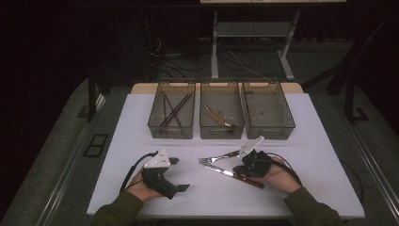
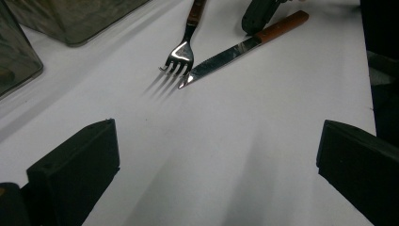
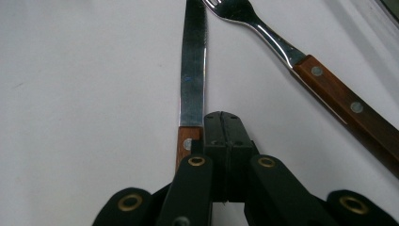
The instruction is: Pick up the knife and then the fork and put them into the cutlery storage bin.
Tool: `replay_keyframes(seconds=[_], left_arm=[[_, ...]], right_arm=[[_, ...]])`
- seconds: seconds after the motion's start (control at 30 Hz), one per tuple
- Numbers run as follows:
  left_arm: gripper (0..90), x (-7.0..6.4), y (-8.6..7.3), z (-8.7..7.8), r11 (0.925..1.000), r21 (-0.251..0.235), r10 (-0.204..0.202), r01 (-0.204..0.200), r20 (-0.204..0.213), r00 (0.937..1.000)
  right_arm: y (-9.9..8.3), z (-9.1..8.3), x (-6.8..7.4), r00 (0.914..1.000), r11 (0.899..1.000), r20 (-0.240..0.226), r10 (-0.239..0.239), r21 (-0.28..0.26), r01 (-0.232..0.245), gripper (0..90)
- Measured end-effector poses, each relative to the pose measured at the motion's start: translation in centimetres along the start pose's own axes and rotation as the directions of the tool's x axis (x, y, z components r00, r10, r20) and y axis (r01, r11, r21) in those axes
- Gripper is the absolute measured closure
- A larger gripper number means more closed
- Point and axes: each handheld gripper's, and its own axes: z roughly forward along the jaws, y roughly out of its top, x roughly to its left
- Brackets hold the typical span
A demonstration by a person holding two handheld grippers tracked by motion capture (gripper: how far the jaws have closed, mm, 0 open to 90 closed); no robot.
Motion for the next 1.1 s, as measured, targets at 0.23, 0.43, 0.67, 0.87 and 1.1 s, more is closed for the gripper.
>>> replay_keyframes(seconds=[0.23, 0.43, 0.67, 0.87, 1.1], left_arm=[[0.0, 0.0, 0.0, 0.0, 1.0, -0.003, -0.003, 0.003, -0.003, 1.0], [0.0, 0.1, 0.0, -0.1, 1.0, -0.003, -0.005, 0.005, -0.005, 1.0], [0.0, 0.0, 0.0, 0.0, 1.0, 0.0, -0.003, 0.003, -0.006, 1.0], [0.0, 0.1, 0.0, 0.0, 1.0, -0.001, -0.003, 0.003, -0.004, 1.0], [0.0, 0.0, 0.0, 0.0, 1.0, -0.002, -0.004, 0.004, -0.004, 1.0]], right_arm=[[-0.3, -1.5, -0.3, 0.9975, 0.996, -0.022, 0.067, -0.062, -0.068, 80.7], [-1.0, -2.0, 0.4, 0.9959, 0.993, -0.039, 0.082, -0.082, -0.085, 68.6], [-1.2, -0.8, 1.5, 0.9998, 0.998, -0.015, 0.015, -0.053, -0.016, 69.0], [-1.3, -0.4, 1.8, 0.9996, 0.999, 0.015, -0.022, -0.044, 0.022, 74.0], [-1.4, -0.4, 2.0, 0.9968, 0.996, 0.033, -0.072, -0.045, 0.074, 77.0]])
